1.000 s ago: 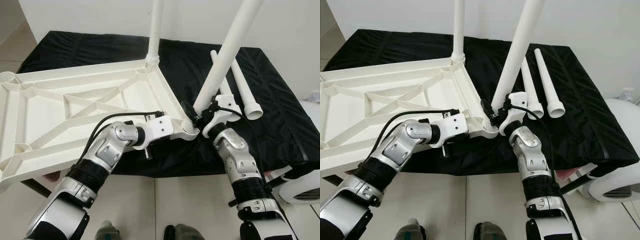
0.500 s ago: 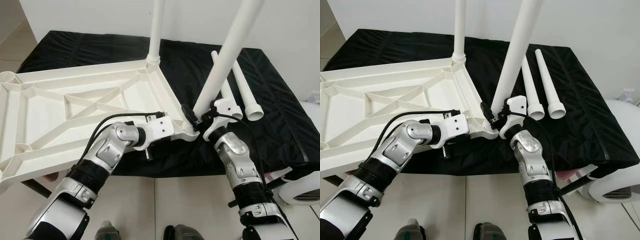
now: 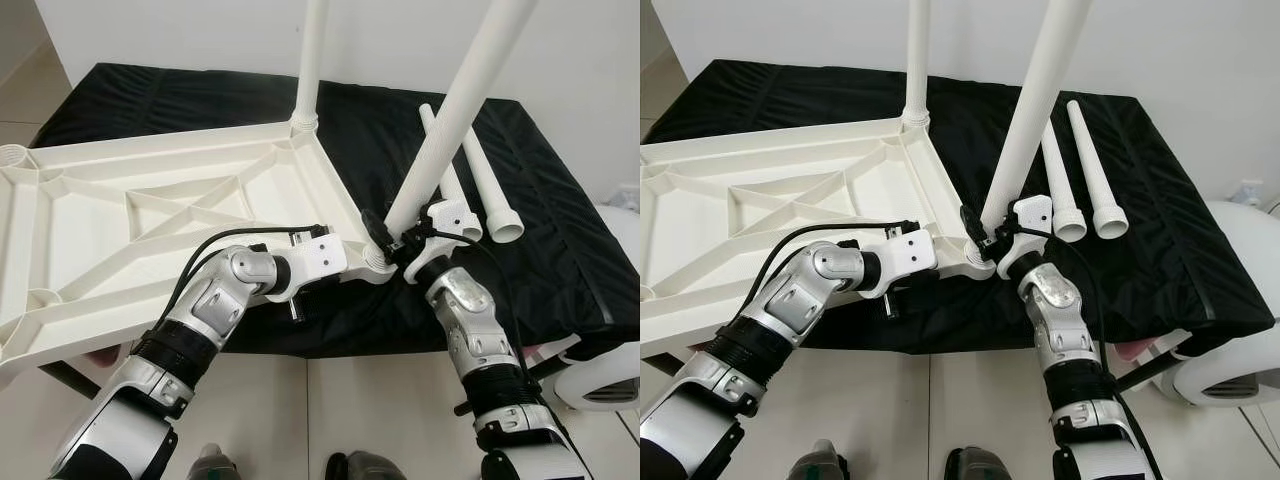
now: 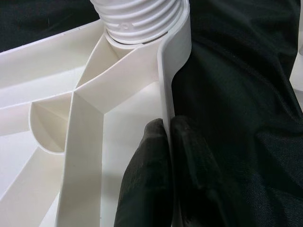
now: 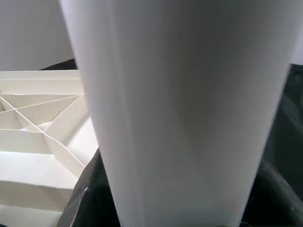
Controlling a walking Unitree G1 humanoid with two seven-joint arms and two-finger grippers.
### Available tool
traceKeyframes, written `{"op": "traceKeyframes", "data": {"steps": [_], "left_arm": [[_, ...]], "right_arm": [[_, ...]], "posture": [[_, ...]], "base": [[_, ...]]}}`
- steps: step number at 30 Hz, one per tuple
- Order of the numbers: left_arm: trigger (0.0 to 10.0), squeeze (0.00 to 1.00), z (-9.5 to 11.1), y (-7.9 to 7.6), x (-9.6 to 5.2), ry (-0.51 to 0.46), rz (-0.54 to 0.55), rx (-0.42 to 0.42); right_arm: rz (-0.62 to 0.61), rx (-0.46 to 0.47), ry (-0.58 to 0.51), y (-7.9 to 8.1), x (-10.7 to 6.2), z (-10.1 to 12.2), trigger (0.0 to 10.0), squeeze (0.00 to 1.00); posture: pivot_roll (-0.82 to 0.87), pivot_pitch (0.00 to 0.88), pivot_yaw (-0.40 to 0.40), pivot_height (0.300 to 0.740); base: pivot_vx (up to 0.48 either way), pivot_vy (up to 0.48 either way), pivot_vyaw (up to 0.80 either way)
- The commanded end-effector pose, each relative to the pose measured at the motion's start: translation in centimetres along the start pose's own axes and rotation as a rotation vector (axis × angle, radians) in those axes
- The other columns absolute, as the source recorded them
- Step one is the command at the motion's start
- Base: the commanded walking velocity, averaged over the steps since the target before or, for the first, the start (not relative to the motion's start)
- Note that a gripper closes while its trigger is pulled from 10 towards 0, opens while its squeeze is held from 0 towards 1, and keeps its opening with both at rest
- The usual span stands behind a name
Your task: Building children table
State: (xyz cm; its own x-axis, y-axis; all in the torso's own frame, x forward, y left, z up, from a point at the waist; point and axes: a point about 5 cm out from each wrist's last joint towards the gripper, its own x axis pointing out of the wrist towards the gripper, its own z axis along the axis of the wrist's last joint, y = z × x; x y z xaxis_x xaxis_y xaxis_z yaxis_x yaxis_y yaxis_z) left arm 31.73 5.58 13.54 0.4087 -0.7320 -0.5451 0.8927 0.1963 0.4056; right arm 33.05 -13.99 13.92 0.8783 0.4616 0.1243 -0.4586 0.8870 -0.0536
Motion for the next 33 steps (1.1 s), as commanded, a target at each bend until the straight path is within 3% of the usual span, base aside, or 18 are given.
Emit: {"op": "traceKeyframes", "data": {"steps": [1,12,25,33], "left_arm": [[10.0,0.0,-1.8,-0.5,0.0,0.095,-0.005,-0.015],[10.0,0.0,-1.7,-0.4,-0.1,0.092,0.003,-0.01],[10.0,0.0,-1.5,-0.4,-0.3,0.085,0.008,-0.006],[10.0,0.0,-1.4,-0.5,-0.3,0.082,0.007,-0.004]], "right_arm": [[-0.042,0.039,0.159,-0.7,-1.0,-2.8,10.0,0.0],[-0.046,0.045,0.207,-2.0,-0.5,-2.6,10.0,0.0],[-0.162,0.115,0.229,-3.3,-2.8,-4.4,10.0,0.0],[-0.204,0.164,0.176,-3.1,-3.9,-4.6,10.0,0.0]], "posture": [[0.02,0.059,-0.044,0.74],[0.03,0.051,-0.048,0.74],[0.03,0.049,-0.051,0.74],[0.02,0.047,-0.05,0.74]], "base": [[0.0,0.0,0.0],[0.0,0.0,0.0],[0.0,0.0,0.0],[0.0,0.0,0.0]]}}
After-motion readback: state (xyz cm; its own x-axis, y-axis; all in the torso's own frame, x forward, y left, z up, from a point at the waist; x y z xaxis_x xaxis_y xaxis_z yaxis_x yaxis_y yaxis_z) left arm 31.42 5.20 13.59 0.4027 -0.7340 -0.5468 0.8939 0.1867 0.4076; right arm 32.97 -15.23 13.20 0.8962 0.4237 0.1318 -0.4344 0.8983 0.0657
